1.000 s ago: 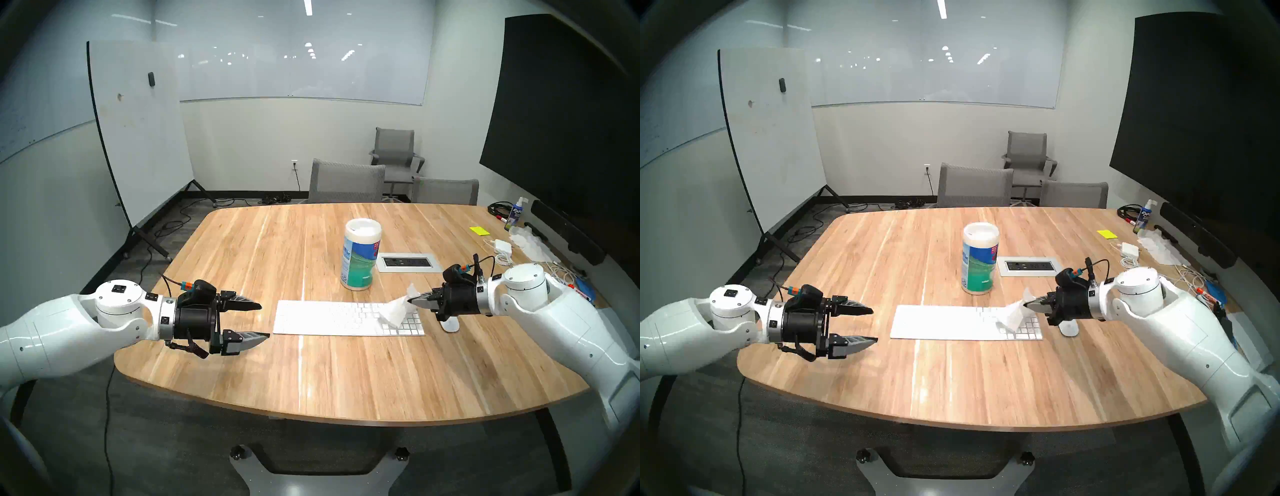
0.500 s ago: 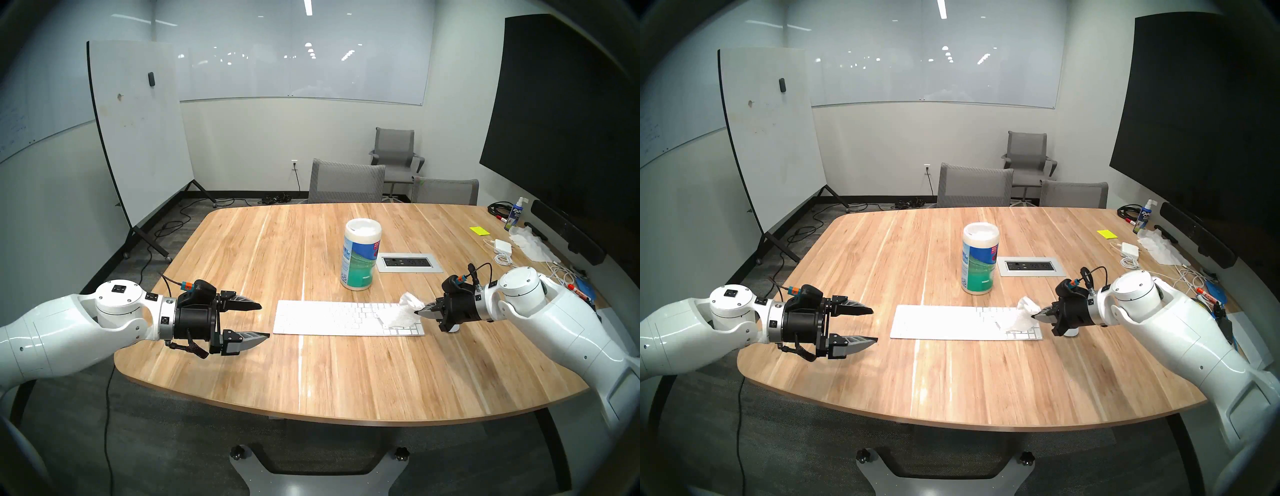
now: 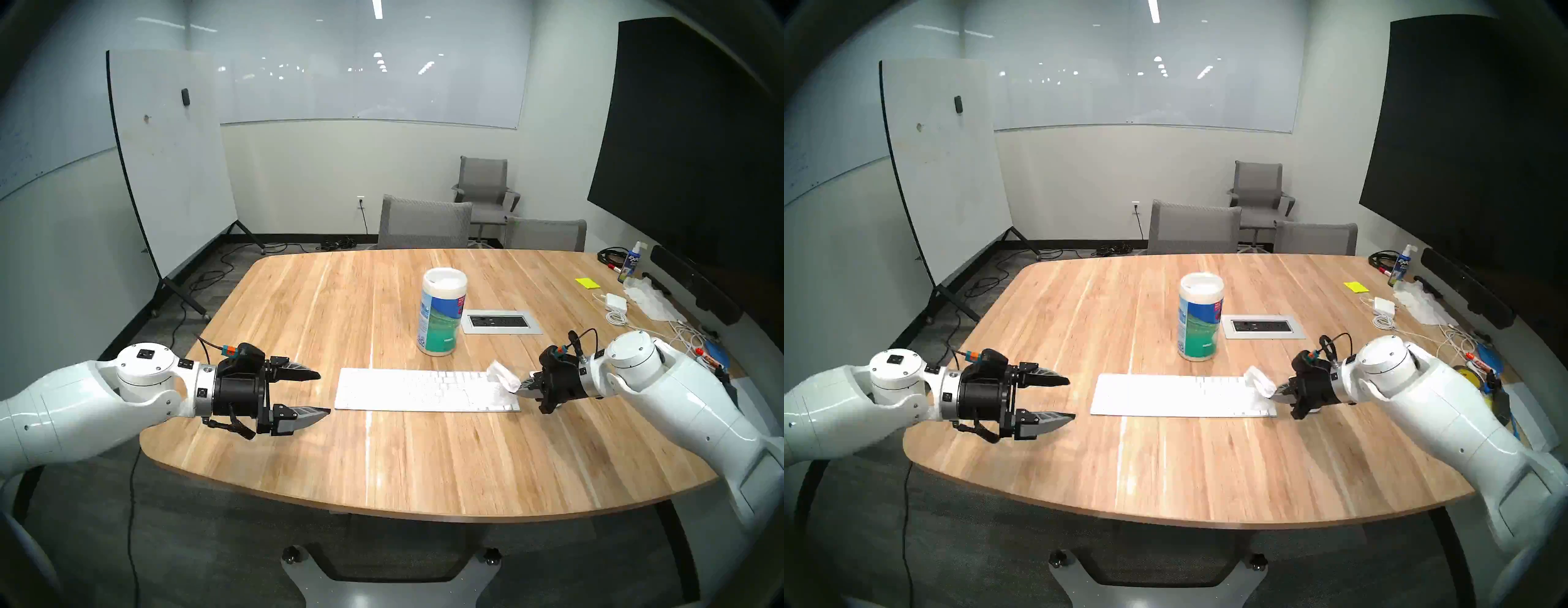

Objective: Wipe the keyboards and mice with a disinfecting wipe, then set the wipe down

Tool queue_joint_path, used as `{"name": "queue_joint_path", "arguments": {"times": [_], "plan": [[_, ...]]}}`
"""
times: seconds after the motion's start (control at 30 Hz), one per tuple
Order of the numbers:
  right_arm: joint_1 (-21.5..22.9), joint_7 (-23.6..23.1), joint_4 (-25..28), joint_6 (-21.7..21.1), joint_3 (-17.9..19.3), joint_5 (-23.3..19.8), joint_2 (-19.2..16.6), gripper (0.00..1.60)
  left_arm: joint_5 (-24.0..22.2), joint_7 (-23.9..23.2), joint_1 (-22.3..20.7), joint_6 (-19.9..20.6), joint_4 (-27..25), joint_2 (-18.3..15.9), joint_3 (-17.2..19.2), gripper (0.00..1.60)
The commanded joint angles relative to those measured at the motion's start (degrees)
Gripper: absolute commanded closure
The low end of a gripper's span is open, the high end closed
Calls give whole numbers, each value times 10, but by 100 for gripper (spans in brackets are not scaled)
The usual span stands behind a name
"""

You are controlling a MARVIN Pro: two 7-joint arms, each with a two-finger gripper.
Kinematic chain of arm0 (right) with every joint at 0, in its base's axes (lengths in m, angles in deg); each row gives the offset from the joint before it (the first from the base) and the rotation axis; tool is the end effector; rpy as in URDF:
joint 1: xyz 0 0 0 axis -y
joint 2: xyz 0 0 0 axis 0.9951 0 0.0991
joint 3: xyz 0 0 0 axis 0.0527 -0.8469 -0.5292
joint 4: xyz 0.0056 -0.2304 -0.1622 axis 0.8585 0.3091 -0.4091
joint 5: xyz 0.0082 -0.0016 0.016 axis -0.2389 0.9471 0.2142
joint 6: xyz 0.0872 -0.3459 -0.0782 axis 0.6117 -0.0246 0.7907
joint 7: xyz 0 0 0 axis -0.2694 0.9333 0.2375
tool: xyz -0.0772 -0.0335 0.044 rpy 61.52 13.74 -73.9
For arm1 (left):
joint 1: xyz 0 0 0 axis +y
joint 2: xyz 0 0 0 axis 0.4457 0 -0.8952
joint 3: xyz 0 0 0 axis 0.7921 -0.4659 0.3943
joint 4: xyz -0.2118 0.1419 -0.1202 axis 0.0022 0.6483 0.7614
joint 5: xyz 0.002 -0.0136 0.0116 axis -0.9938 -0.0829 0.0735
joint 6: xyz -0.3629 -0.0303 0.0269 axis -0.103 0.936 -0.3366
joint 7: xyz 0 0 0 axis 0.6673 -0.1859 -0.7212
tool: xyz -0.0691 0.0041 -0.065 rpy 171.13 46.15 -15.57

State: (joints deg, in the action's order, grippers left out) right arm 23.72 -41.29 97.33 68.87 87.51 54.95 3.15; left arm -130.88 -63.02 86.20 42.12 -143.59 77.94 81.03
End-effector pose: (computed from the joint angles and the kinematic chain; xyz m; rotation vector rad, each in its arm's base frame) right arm 0.4949 -0.1377 -0.2841 -2.3561 -1.2917 -0.9979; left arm 0.3997 0.0597 -0.2444 1.8006 -1.1231 1.1587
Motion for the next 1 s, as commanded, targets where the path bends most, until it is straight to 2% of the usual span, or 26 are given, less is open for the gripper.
{"name": "queue_joint_path", "arguments": {"times": [0.0,0.97], "plan": [[16,-12,-2,16,2,7,-1,160,-3,0,-6,-2,-1,1,6,0],[4,-65,-7,46,7,31,-34,160,-3,0,-6,-2,-1,1,6,0]]}}
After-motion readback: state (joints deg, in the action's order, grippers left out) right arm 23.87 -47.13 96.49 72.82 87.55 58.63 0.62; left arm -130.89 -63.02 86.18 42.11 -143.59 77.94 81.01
